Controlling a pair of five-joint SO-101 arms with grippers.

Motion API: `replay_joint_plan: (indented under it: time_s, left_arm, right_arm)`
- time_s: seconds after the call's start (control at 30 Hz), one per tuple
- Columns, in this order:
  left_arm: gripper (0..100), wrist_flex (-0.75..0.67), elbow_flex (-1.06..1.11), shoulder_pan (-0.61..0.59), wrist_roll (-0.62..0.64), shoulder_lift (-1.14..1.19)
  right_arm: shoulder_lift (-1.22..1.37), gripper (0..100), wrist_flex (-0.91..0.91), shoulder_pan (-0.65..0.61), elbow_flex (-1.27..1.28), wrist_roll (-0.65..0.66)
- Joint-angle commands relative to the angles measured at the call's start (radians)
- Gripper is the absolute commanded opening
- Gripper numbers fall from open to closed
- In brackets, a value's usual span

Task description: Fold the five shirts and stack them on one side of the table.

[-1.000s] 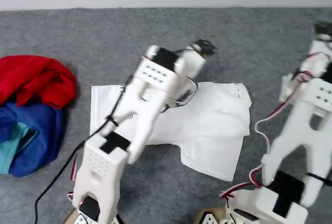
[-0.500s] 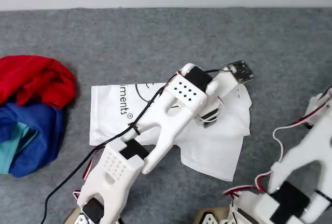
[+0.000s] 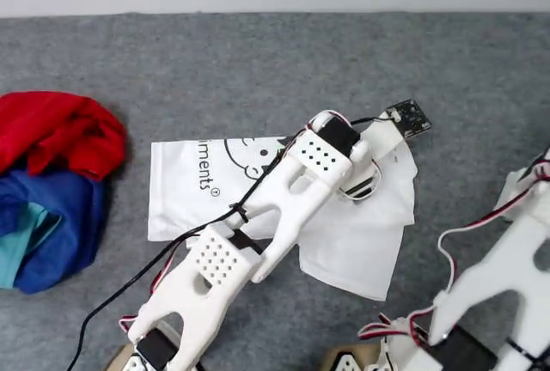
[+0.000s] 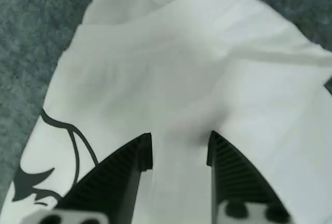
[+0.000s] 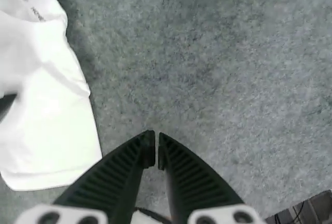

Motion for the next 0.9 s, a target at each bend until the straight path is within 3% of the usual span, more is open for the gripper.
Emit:
replay_joint_plan:
  time_s: [0.0, 0.13, 0.5, 0.77, 0.87]
  left_arm:
    - [18, -0.011, -0.153, -0.002, 0.026, -0.005]
    - [18, -0.018, -0.269, 0.0, 0.1, 0.003]
    - [18, -0.064, -0.257, 0.003, 0.098, 0.161]
    - [18, 0.187, -0.427, 0.051, 0.097, 0.15]
    - [18, 0.212, -0.473, 0.071, 0.098, 0.155]
  right_arm:
    - [-0.101, 2.5, 0.025, 0.012, 0.04, 0.008]
    - [-0.166, 2.5, -0.022, 0.013, 0.103, 0.009]
    - [-0.26, 2.6, -0.045, 0.012, 0.198, 0.009]
    - [-0.262, 2.8, -0.045, 0.012, 0.199, 0.009]
    - [-0.262, 2.8, -0.059, 0.012, 0.199, 0.009]
